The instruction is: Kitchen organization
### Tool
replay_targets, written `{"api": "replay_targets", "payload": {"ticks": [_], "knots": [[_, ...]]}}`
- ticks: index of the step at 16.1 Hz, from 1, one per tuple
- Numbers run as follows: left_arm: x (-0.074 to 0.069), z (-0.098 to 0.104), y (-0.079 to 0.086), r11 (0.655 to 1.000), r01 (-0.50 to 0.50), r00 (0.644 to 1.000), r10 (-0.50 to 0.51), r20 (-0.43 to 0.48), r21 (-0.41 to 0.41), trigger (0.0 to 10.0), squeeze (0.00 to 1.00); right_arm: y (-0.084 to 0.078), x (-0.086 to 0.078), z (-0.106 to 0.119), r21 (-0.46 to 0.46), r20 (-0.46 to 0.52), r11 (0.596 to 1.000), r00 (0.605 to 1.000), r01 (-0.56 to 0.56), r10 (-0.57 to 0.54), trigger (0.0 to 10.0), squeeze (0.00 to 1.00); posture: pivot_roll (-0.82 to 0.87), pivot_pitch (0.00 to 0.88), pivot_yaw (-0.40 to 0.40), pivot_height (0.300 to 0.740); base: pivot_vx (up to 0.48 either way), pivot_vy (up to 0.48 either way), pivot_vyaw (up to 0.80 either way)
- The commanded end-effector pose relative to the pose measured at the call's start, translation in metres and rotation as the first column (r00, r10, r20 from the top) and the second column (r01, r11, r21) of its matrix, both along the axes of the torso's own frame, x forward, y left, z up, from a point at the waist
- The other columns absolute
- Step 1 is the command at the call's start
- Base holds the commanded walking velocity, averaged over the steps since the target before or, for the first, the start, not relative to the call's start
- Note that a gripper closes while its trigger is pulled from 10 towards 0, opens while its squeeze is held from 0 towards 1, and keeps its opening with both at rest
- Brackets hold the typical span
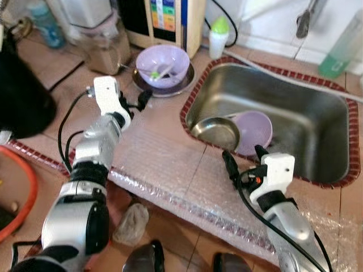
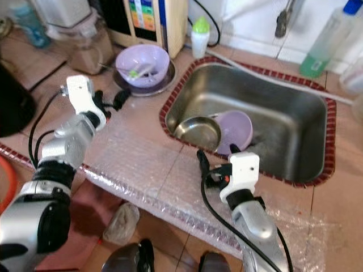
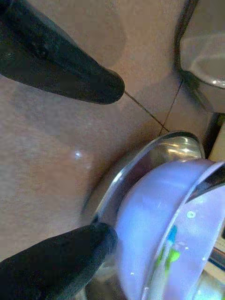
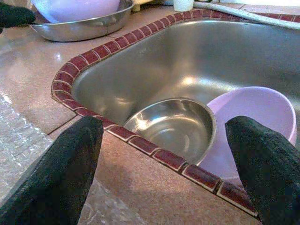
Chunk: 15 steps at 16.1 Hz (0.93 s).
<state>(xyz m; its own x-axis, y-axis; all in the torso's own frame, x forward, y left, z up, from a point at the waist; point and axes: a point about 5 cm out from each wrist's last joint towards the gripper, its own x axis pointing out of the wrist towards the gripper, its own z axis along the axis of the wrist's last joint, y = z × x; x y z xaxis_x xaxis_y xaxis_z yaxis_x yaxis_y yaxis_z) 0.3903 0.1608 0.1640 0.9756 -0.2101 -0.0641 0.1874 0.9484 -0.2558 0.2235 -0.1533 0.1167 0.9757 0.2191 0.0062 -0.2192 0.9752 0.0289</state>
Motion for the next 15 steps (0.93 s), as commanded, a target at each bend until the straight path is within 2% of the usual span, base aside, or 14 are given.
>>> {"api": "replay_targets", "payload": {"ticks": [1, 3, 5, 8, 10, 14, 15], "knots": [[0.002, 0.001, 0.008, 0.999, -0.038, 0.999, 0.037, -0.004, -0.019, 10.0, 0.0, -0.002, -0.004, -0.003, -0.009, -0.035, 1.0, 0.999, 0.016, -0.016, 10.0, 0.0, -0.17, 0.221, 0.09, 0.74, 0.0, 0.0, 0.0], [0.005, 0.002, 0.011, 0.998, -0.052, 0.999, 0.052, -0.005, -0.032, 10.0, 0.0, -0.001, -0.005, -0.003, -0.014, -0.046, 1.0, 0.999, 0.013, -0.013, 10.0, 0.0, -0.17, 0.218, 0.088, 0.74, 0.0, 0.0, 0.0], [0.006, -0.003, 0.014, 0.995, -0.079, 0.995, 0.076, -0.06, -0.053, 10.0, 0.0, 0.002, -0.006, -0.004, -0.018, -0.057, 1.0, 0.998, -0.001, 0.0, 10.0, 0.0, -0.17, 0.218, 0.086, 0.74, 0.0, 0.0, 0.0], [0.009, -0.004, 0.009, 0.992, -0.076, 0.992, 0.065, -0.112, -0.099, 10.0, 0.0, 0.001, -0.005, -0.005, -0.024, -0.066, 1.0, 0.998, 0.002, -0.003, 10.0, 0.0, -0.18, 0.218, 0.089, 0.74, 0.0, 0.0, 0.0], [0.012, 0.0, 0.006, 0.989, -0.081, 0.991, 0.067, -0.115, -0.122, 10.0, 0.0, 0.002, -0.005, -0.006, -0.025, -0.072, 1.0, 0.997, 0.003, -0.004, 10.0, 0.0, -0.19, 0.214, 0.094, 0.74, 0.0, 0.0, 0.0], [0.016, 0.003, -0.005, 0.995, -0.054, 0.987, 0.04, -0.155, -0.083, 10.0, 0.0, 0.003, -0.006, -0.008, -0.025, -0.081, 1.0, 0.997, 0.005, -0.007, 10.0, 0.0, -0.19, 0.211, 0.098, 0.74, 0.0, 0.0, 0.0], [0.016, 0.003, -0.008, 0.998, -0.039, 0.985, 0.03, -0.168, -0.053, 10.0, 0.0, 0.004, -0.006, -0.008, -0.026, -0.082, 1.0, 0.997, 0.005, -0.007, 10.0, 0.0, -0.19, 0.211, 0.098, 0.74, 0.0, 0.0, 0.0]]}}
